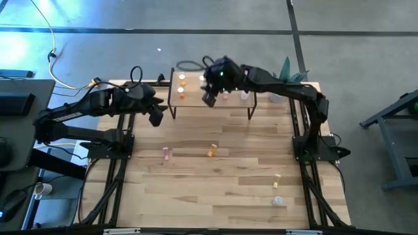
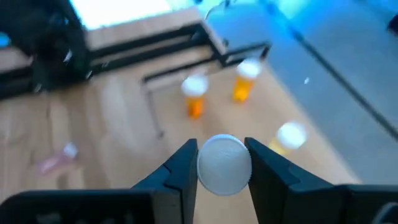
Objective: Pick and place medicine bottles onto shelf by color
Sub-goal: Put the left yellow pill bottle on the shelf aligned with other yellow pill bottle
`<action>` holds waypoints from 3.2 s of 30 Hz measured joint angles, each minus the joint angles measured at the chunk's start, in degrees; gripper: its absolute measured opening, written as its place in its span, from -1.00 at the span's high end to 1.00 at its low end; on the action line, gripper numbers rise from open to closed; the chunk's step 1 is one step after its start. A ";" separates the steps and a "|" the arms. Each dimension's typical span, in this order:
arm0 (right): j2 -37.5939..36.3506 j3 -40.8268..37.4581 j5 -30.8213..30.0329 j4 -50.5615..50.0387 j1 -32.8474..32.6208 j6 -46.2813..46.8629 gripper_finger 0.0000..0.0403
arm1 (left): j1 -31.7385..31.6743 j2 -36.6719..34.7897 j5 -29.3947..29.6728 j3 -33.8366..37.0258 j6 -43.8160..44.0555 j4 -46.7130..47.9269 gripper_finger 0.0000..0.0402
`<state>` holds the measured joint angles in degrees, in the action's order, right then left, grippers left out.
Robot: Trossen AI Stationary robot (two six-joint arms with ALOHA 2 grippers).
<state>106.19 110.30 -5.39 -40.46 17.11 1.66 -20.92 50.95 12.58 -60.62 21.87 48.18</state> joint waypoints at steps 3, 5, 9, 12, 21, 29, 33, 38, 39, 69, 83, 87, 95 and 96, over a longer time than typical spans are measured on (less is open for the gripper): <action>0.00 0.00 0.02 3.55 2.37 -0.59 0.51 | -1.34 0.81 0.01 0.00 0.00 -0.03 0.12; 0.00 0.00 0.21 6.02 3.68 -0.43 0.51 | -2.12 1.36 0.01 0.00 0.00 0.00 0.12; 0.00 0.00 4.61 10.05 5.72 -0.24 0.51 | -3.48 2.08 0.00 0.00 0.02 0.02 0.12; 0.00 0.02 6.50 11.07 6.18 -0.38 0.51 | -4.27 2.39 0.00 0.00 0.49 0.01 0.12; 1.94 0.15 12.14 7.62 5.50 -5.49 0.51 | -5.90 2.46 0.00 0.00 2.12 0.00 0.12; 4.72 0.04 12.58 2.26 5.79 -11.11 0.51 | -6.13 2.48 -0.43 0.00 3.45 0.08 0.12; 5.43 0.04 12.61 2.83 5.75 -12.64 0.51 | -6.08 2.48 -0.35 0.00 3.46 0.05 0.12; 5.44 0.04 12.68 1.90 5.75 -12.18 0.51 | -6.08 2.48 -0.35 0.00 3.46 0.06 0.12; 5.44 0.04 12.68 0.99 5.75 -12.21 0.51 | -6.08 2.48 -0.34 0.00 3.46 0.07 0.12; 9.01 -0.01 11.93 -3.50 6.53 -15.74 0.51 | -6.08 2.48 -0.42 0.00 3.48 0.52 0.12; 9.01 -0.01 11.96 -3.50 6.53 -16.59 0.51 | -6.08 2.48 -0.42 0.00 3.48 0.52 0.12; 9.01 -0.01 11.96 -3.48 6.53 -17.17 0.50 | -6.08 2.48 -0.42 0.00 3.48 0.52 0.12; 9.01 -0.02 10.73 -3.05 6.53 -17.33 0.33 | -6.08 2.48 -0.44 0.00 3.48 0.52 0.12; 9.01 0.00 10.28 -2.98 6.53 -17.63 0.32 | -6.08 2.48 -0.44 0.00 3.50 0.52 0.12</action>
<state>115.20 110.30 4.89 -43.44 23.64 -15.97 -27.00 53.43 12.14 -60.62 25.36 48.71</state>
